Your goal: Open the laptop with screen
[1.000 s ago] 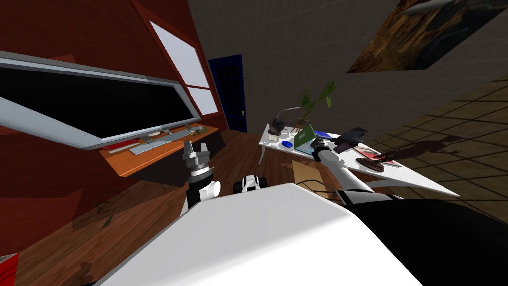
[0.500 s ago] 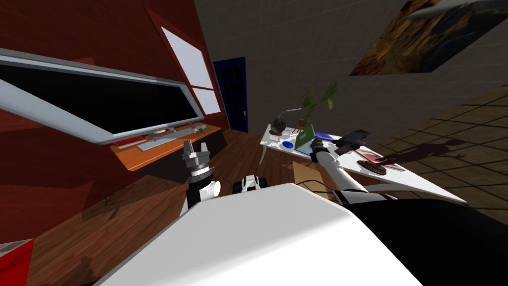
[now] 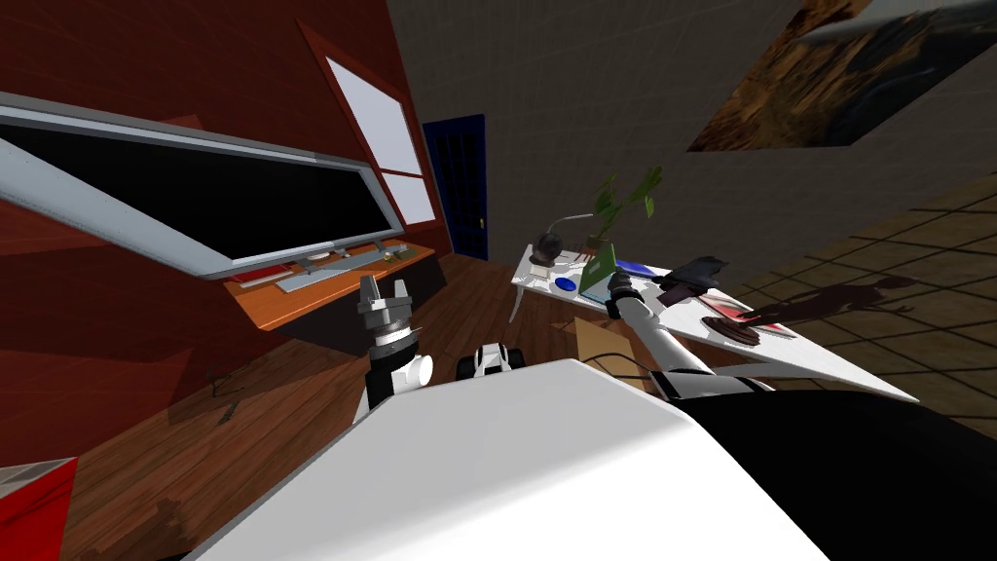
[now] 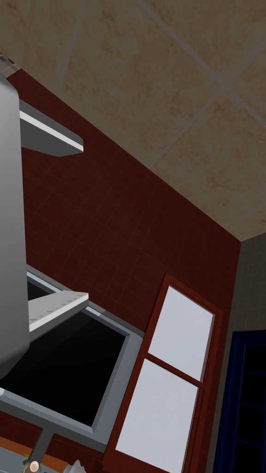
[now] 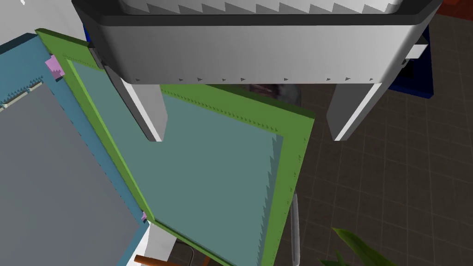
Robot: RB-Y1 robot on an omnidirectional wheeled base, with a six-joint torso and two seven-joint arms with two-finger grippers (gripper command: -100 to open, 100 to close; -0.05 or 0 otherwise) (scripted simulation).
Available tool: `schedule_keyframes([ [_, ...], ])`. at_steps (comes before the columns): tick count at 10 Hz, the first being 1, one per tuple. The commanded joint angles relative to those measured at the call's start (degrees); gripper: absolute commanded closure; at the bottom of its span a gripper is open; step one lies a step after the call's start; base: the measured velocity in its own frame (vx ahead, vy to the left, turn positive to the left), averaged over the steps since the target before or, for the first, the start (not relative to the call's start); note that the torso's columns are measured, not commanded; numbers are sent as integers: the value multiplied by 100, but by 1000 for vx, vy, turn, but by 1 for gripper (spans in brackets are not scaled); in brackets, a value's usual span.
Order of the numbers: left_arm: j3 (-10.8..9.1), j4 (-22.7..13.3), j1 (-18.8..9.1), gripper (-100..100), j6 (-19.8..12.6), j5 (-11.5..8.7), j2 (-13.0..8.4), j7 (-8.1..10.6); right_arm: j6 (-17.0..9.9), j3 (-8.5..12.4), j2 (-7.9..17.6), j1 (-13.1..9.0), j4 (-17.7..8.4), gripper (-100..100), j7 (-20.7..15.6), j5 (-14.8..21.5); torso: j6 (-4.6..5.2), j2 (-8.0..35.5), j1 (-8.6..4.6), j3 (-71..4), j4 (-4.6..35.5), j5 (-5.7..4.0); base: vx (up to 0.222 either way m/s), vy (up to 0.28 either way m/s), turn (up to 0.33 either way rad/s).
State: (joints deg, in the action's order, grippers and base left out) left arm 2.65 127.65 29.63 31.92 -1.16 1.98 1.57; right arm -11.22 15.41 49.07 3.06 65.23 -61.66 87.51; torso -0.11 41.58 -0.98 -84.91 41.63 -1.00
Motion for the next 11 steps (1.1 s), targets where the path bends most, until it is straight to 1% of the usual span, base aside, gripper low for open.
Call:
schedule_keyframes([
  [1, 0, 0, 0, 0, 0, 0, 0, 0, -75, -99, -120, 18, -94, -100, -159, 214, -6, 0, 0, 0, -3, -4, -23, -10, 42],
  [4, 0, 0, 0, 0, 0, 0, 0, 0, -310, -170, -217, -34, -148, -100, -426, 564, -8, -6, 0, -2, -8, -10, -27, -4, 48],
  [5, 0, 0, 0, 0, 0, 0, 0, 0, -310, -170, -217, -34, -148, -100, -426, 564, -5, -6, 3, -2, -10, -12, -18, 1, 49],
  [6, 0, 0, 0, 0, 0, 0, 0, 0, -347, -54, -139, -29, -10, -100, -479, 506, 11, -6, -5, -2, -10, -12, -13, 15, 12],
  [7, 0, 0, 0, 0, 0, 0, 0, 0, -249, 20, 51, -70, -12, -100, -449, 493, 16, 1, -7, -2, 9, 12, 39, 49, -18],
  [8, 0, 0, 1, 0, 0, 0, 0, 0, -154, 79, 187, -98, -33, -100, -463, 465, 15, 7, 26, -1, 28, 49, 100, 55, -40],
  [9, 0, 0, 2, 0, 0, 0, 0, 0, -249, 31, 125, -68, -14, -100, -391, 511, 8, 16, 63, 3, 40, 75, 50, 18, -29],
  [10, 0, 0, 1, 0, 0, 0, 0, 0, -297, -9, -17, -56, -1, 100, -443, 506, -2, 46, 71, 21, 44, 73, -17, -46, 41],
  [11, 0, 0, 0, 0, 0, 0, 0, 0, -321, -24, -51, -49, 4, 100, -439, 513, 2, 69, 56, 42, 33, 39, -36, -48, 67],
])
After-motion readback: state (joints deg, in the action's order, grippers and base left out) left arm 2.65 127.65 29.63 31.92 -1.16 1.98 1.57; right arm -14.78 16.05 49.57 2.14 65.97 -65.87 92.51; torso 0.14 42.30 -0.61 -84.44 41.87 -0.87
